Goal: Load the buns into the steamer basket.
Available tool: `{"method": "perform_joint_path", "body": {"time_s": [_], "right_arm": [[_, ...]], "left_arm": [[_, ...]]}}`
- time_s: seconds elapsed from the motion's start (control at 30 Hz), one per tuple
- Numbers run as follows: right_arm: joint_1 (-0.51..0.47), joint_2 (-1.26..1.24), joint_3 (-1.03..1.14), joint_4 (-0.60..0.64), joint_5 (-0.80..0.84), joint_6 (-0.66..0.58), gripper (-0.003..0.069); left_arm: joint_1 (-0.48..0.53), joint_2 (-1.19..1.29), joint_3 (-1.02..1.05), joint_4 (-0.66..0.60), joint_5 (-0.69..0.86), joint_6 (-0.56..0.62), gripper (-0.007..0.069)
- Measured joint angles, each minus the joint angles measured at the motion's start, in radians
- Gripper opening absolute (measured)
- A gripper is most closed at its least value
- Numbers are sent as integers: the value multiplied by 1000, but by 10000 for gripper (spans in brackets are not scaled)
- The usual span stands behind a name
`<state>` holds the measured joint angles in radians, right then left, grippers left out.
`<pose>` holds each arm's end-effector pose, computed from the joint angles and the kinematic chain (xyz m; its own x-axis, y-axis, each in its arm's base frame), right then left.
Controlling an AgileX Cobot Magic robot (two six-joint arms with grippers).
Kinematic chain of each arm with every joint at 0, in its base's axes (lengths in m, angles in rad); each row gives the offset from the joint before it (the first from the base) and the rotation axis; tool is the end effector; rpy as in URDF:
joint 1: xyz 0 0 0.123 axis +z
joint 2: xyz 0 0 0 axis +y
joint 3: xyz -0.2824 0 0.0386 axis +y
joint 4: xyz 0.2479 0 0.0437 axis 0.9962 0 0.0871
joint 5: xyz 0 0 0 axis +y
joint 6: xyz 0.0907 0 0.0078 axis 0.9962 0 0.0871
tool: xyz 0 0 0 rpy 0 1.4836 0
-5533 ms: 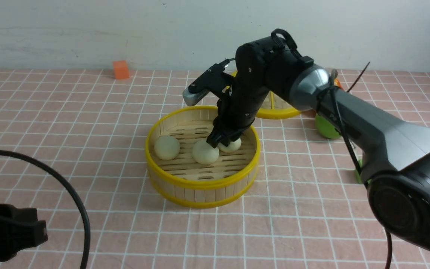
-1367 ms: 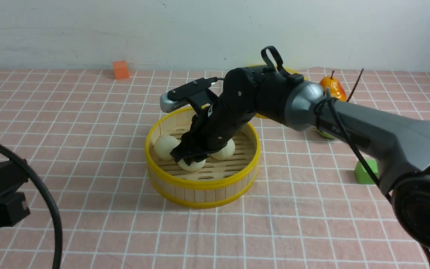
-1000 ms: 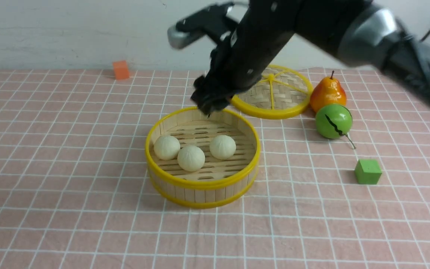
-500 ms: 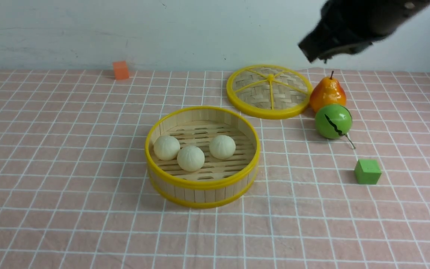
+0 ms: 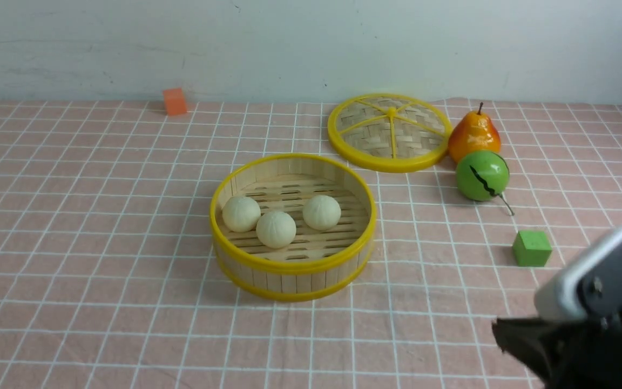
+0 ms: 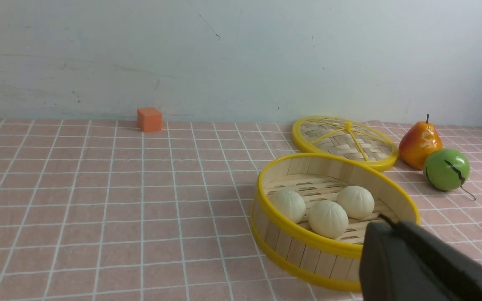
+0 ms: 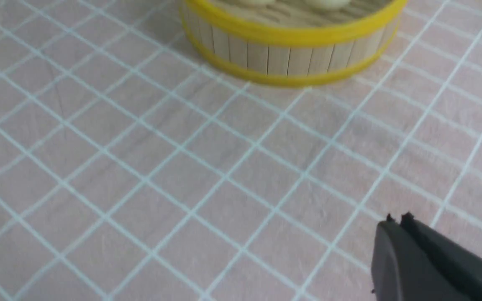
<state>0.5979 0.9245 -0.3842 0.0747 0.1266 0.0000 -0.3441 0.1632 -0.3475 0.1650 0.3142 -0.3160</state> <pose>0.1416 0.0975 0.2317 -0.4934 -0.2465 -0.8341 -0.5343 0.8426 0.0671 0.0526 -0.0139 0.2917 -0.0817 -0.1386 -0.9870 0.2798 0.9473 -0.1562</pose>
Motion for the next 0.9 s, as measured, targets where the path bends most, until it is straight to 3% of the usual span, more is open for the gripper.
{"method": "perform_joint_path", "body": {"time_s": [0.3,0.47,0.6,0.7,0.73,0.9], "right_arm": [[0,-28,354,2,-127,0,-14],[-5,-186,404,2,-192,0,-11],[-80,-442,406,-20,-184,-17,-10],[-193,-635,407,-45,-119,-22,-6],[-271,-741,407,-51,-70,-22,-5],[-431,-925,408,-57,116,-22,-3]], "left_arm": [[0,0,0,0,0,0,-14],[0,2,0,0,1,0,-13],[0,4,0,0,5,0,-13],[0,7,0,0,5,0,-13],[0,9,0,0,5,0,-11],[0,10,0,-1,8,0,-6]]}}
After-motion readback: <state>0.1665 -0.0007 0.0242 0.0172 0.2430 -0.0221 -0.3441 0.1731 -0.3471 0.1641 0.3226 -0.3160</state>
